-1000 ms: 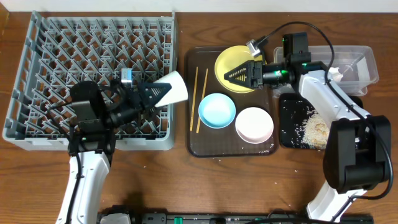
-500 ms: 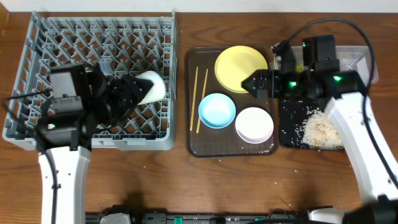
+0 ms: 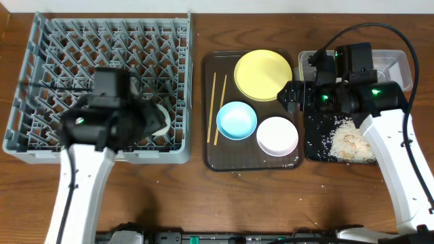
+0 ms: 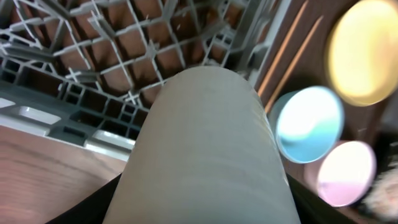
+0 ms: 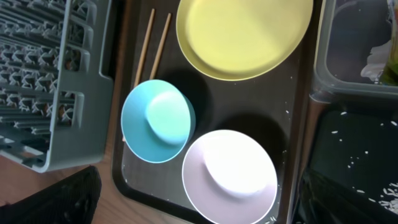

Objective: Sort waste into correct bins and load items into the dishwasher
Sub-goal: 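Lower the pale cup into the dish rack with the left gripper and release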

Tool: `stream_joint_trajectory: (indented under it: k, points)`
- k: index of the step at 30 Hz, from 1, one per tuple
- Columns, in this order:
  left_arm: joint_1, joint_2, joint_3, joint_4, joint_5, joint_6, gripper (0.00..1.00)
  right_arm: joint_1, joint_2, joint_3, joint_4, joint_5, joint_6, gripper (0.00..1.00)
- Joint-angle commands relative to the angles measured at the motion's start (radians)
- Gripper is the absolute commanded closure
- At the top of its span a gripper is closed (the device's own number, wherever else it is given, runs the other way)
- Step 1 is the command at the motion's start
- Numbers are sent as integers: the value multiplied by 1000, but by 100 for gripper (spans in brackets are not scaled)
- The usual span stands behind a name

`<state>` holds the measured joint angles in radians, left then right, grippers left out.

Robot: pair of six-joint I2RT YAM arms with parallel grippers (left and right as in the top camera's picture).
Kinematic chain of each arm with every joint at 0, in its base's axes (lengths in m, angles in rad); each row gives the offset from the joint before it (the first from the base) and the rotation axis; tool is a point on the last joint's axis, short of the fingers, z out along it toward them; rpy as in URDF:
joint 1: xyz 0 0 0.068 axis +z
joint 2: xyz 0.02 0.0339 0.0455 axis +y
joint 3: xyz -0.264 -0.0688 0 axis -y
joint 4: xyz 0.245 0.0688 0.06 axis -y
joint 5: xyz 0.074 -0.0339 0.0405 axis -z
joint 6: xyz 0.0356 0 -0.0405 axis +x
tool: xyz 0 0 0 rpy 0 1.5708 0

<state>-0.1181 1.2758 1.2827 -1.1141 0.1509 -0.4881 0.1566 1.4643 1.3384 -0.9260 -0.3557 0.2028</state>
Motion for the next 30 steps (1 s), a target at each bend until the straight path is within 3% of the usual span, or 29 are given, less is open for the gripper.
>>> stream_joint_trajectory:
  k: [1, 14, 30]
  points:
    - [-49, 55, 14, -19, -91, 24, 65, 9, -6, 2, -10, 16, -10, 1]
    - [-85, 282, 11, -35, -145, 20, 66, 9, -6, 2, -29, 16, -26, 1]
    - [-85, 303, -24, 24, -145, 20, 66, 9, -6, 2, -34, 16, -36, 1]
